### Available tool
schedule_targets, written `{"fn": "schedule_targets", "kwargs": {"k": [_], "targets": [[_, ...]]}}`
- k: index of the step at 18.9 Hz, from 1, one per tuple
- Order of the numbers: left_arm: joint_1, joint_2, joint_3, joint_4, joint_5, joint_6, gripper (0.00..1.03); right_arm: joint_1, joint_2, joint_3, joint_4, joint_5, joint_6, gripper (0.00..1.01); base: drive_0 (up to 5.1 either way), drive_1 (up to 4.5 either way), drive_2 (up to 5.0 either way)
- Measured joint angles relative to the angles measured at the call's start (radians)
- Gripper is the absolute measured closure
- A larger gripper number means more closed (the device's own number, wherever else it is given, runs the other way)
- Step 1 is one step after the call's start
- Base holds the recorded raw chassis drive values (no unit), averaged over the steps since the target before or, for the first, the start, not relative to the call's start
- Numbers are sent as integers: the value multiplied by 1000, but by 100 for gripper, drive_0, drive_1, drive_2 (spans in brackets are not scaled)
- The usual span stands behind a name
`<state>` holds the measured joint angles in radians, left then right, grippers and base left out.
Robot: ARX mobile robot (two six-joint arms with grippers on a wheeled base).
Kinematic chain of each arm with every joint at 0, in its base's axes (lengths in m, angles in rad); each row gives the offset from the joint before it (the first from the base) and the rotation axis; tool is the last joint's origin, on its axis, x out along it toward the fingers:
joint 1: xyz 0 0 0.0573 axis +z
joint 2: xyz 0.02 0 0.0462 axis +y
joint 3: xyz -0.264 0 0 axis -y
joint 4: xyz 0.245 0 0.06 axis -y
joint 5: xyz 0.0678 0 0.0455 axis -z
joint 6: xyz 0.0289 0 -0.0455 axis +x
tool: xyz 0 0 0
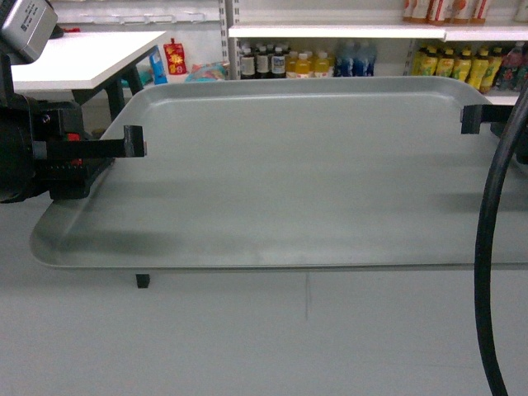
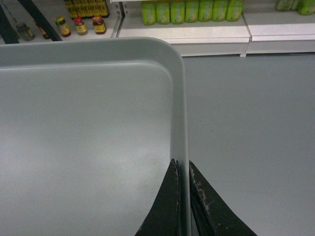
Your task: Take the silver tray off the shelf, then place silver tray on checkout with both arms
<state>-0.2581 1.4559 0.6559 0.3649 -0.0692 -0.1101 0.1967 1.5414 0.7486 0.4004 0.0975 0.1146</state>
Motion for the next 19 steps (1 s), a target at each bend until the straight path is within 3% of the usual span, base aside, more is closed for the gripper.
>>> {"fn": "schedule_targets", "kwargs": {"k": [19], "targets": [[3, 0, 0, -5, 1, 0, 100, 0, 2, 0, -3, 2, 0, 98, -496, 249, 249]]}}
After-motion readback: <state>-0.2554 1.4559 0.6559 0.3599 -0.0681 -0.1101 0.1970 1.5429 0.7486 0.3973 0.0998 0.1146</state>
